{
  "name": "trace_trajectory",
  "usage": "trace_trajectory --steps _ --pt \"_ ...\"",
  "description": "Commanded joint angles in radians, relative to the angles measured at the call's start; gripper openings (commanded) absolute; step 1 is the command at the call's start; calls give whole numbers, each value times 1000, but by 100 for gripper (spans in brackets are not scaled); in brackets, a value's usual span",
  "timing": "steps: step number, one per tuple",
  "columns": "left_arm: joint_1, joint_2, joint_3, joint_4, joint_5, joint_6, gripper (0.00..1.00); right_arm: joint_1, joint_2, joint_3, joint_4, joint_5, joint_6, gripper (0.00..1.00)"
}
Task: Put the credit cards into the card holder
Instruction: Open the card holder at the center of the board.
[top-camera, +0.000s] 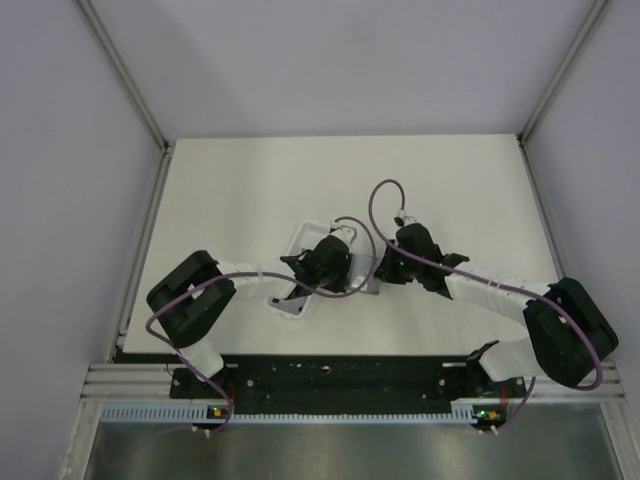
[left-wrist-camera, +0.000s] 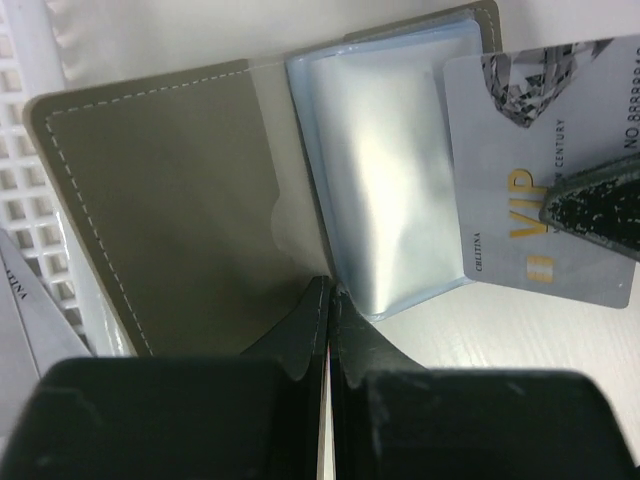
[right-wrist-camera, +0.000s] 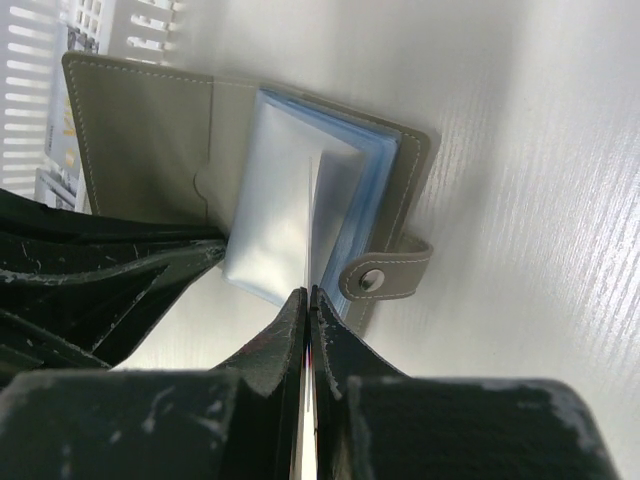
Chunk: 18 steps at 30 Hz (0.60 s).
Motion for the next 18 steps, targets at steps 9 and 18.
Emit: trace_trajectory --steps 9,18 --pt "-28 52 -7 53 46 -28 0 -10 -75 -26 -54 43 -25 0" --pt "-42 71 0 54 35 -40 0 -51 -47 -11 -52 -19 -23 0"
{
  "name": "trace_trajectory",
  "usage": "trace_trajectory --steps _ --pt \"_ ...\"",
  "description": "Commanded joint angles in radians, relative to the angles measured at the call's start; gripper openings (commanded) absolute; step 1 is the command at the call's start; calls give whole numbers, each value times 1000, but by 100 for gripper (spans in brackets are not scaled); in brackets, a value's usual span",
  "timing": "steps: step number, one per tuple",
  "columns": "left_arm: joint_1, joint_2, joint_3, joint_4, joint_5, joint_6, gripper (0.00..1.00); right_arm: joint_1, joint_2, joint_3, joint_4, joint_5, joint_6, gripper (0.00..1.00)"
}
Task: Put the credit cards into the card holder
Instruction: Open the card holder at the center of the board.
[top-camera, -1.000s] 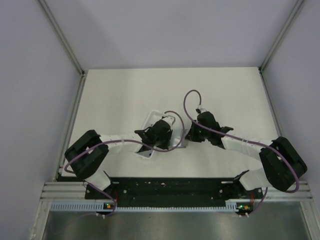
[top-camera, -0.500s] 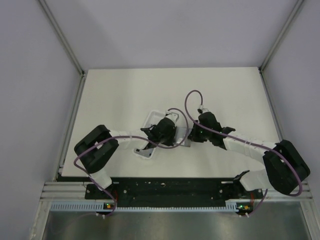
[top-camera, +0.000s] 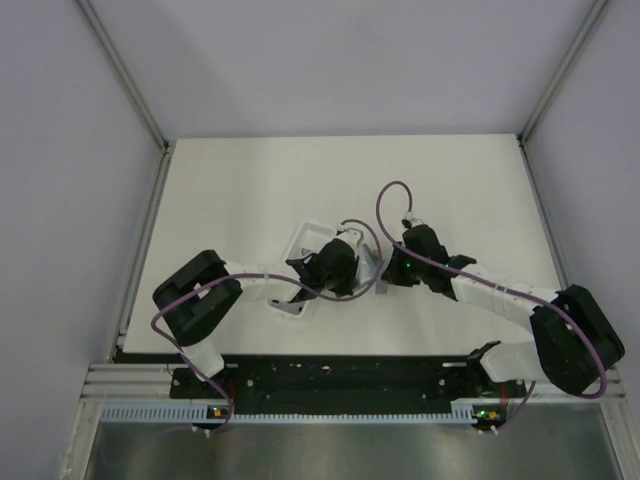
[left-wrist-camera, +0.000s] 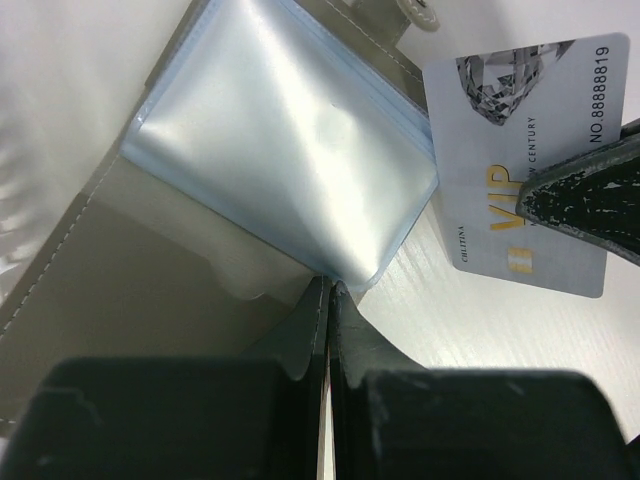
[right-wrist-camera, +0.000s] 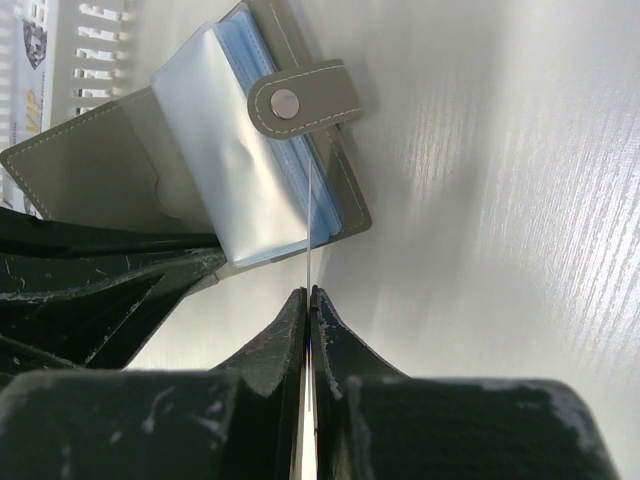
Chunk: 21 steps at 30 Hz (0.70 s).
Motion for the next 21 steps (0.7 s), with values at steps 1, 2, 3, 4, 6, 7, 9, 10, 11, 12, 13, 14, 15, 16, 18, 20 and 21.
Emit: trace_trajectory --steps 1,2,3,4,6,7,9,10,11,12,13,14,15,16,18,20,21 --pt "-8 32 -10 -27 5 -11 0 -23 7 16 10 -47 -15 0" --pt "-6 30 -10 -32 -5 -9 0 -24 9 18 11 -54 -20 0" --pt "-6 26 -8 -35 -12 -10 0 -27 13 21 10 -62 -23 0" --pt "-6 22 -11 -36 -25 -11 0 -29 16 23 10 -70 -25 0" --pt "-6 13 -10 -47 -55 -17 0 -35 18 23 8 -91 -26 0" --pt "-5 7 -11 -55 -71 -18 0 -34 13 21 8 -102 -29 0" --pt "-5 -4 -11 -66 -91 -20 0 -35 -2 24 14 -142 -49 0" --pt "-5 -8 -10 -70 -97 -20 0 -35 -13 29 14 -159 -57 0" --pt "-5 -8 -8 -75 -103 -17 0 -35 -23 36 14 -172 -66 0" --pt "-3 -10 -5 -79 -109 -17 0 -35 -36 44 11 -182 -69 0" --pt "-5 -11 -2 -85 -115 -15 0 -35 -43 64 -2 -189 -80 0" --pt "-3 -11 1 -92 -121 -12 0 -35 -50 82 -18 -194 -86 0" --pt "-3 -11 4 -96 -129 -12 0 -34 -53 104 -39 -193 -97 0" --pt "-3 -11 4 -102 -138 -11 0 -35 -51 125 -59 -183 -104 0" --pt "-3 -22 4 -102 -150 -11 0 -40 -44 157 -88 -159 -114 0" --pt "-2 -33 -2 -102 -160 -11 0 -55 -34 177 -91 -151 -121 0" --pt "-2 -42 -4 -102 -161 -9 0 -64 -27 188 -91 -157 -121 0"
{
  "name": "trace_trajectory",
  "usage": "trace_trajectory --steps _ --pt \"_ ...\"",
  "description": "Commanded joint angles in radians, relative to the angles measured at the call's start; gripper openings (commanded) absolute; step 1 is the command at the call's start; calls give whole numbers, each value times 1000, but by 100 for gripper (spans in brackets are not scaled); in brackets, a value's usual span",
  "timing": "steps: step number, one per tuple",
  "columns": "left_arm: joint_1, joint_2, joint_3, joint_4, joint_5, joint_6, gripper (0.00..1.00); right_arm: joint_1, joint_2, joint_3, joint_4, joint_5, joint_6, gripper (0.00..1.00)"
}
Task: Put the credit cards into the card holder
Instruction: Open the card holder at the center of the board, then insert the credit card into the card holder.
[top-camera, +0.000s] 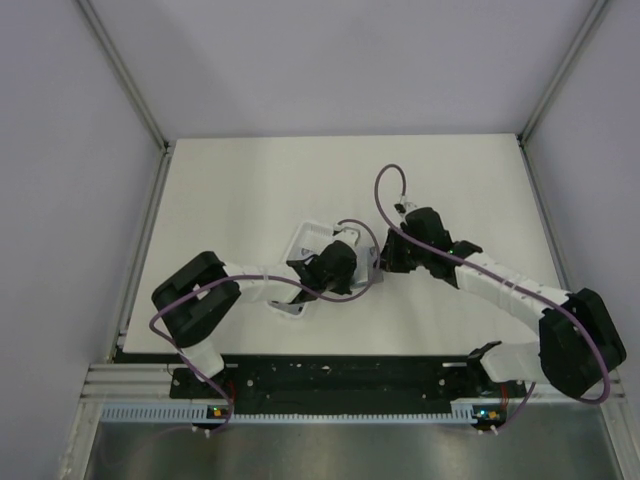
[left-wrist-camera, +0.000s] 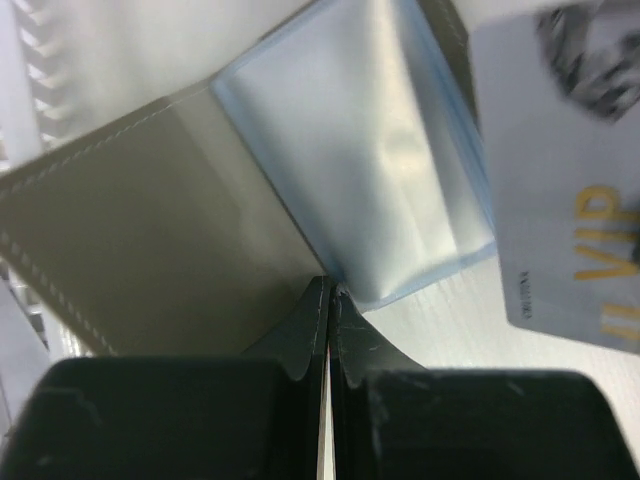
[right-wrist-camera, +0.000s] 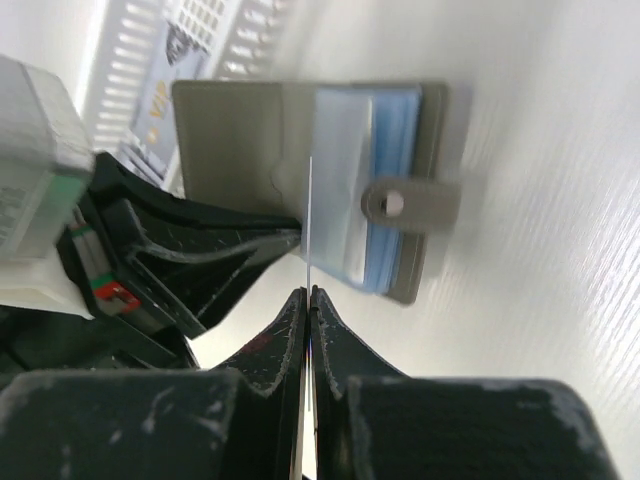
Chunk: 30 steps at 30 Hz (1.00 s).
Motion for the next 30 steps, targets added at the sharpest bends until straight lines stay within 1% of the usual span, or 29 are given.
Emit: trace_trajectory --steps 1,8,11,15,21,30 --pt "7 -37 -8 -77 -66 14 0 -42 -4 84 -13 -4 -39 0" --pt "9 -47 -2 -77 -65 25 0 -66 97 161 -14 -3 -41 0" --pt "10 -49 0 -68 -56 22 0 -74 163 176 -8 0 -29 0" --pt "15 -55 10 -60 -57 15 0 -74 206 172 -8 25 -4 0" --pt "24 -67 41 -43 -56 22 0 -74 206 144 -8 62 5 0" --pt "65 11 130 -53 -40 46 0 -74 211 112 -8 79 1 0"
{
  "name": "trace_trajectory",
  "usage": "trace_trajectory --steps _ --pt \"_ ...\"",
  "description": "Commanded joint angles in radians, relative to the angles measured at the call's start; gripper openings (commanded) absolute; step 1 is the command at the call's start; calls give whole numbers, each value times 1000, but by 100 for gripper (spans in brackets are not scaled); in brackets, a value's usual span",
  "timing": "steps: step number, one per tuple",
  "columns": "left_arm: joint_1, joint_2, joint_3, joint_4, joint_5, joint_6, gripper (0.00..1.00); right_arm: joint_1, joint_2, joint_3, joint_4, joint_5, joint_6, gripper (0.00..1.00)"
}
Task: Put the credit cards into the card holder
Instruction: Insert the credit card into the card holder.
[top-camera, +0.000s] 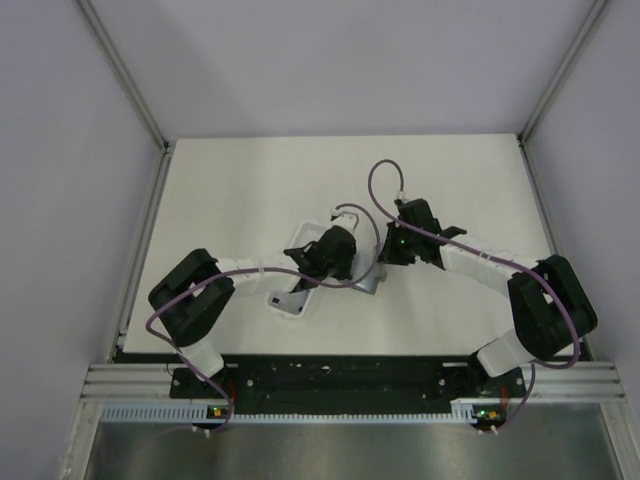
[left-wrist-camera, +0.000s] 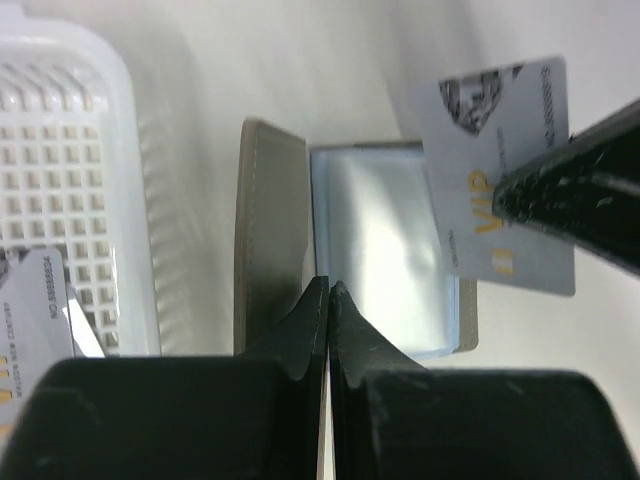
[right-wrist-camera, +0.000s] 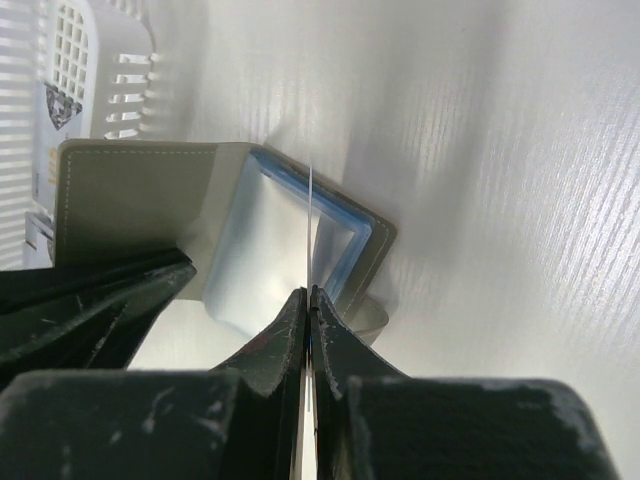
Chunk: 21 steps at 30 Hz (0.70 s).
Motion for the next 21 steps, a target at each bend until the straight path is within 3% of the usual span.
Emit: trace_trajectory --steps 1,11,21 --pt "30 43 66 9 3 23 0 -11 -4 -13 9 22 2 0" --pt "40 120 101 -14 29 29 0 -12 -8 -34 9 33 1 0" --pt "5 94 -26 27 83 -38 0 -12 -79 -85 -2 21 -3 0"
